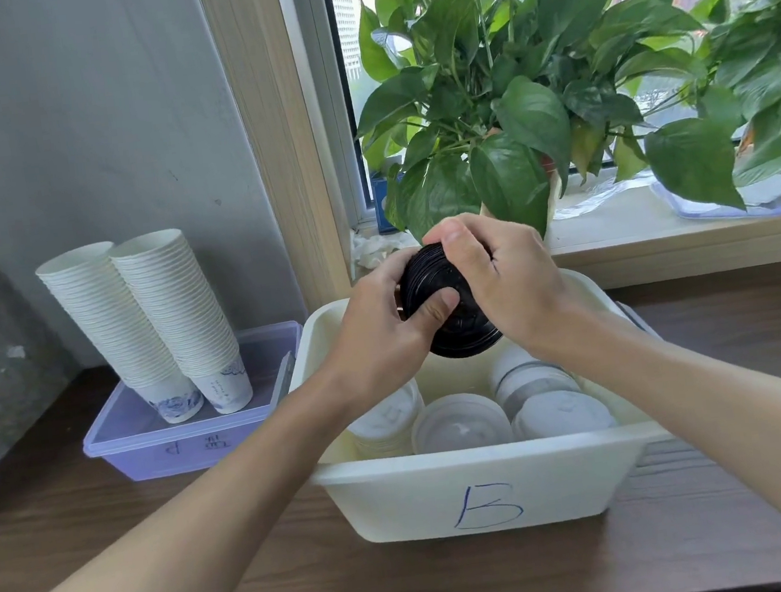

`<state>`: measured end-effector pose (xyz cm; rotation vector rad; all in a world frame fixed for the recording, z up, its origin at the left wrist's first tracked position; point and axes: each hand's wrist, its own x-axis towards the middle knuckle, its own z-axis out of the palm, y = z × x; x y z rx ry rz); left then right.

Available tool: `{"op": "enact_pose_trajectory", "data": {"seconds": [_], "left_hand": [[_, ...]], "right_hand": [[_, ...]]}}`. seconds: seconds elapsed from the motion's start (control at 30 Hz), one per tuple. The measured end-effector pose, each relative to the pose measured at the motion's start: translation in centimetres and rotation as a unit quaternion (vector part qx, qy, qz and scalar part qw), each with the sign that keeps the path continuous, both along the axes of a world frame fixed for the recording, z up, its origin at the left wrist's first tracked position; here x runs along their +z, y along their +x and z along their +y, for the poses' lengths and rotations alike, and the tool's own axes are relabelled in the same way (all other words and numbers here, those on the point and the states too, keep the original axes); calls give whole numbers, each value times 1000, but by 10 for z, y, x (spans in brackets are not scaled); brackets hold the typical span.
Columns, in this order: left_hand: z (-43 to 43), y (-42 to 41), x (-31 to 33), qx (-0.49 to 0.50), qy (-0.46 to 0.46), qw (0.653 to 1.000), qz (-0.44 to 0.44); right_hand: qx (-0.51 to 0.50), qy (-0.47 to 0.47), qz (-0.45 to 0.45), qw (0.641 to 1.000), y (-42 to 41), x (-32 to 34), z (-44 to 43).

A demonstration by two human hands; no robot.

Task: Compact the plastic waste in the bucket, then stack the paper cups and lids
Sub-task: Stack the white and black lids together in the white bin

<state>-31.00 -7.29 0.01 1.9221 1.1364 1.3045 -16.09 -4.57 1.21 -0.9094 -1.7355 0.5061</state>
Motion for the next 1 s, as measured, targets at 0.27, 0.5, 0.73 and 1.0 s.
{"op": "enact_pose_trajectory", "data": {"seconds": [0.27,0.5,0.73,1.0], "left_hand": [[1,0,0,13,-8,1000,8],[4,0,5,98,-77,989,-82],[5,-2,3,15,-109,991,-70],[0,1,4,7,-77,997,-22]], "right_hand": [[1,-2,-12,1000,0,-1,3],[42,-60,41,996,1,-2,9],[36,-76,106,991,1,0,9],[-5,-19,42,999,1,-1,10]]}}
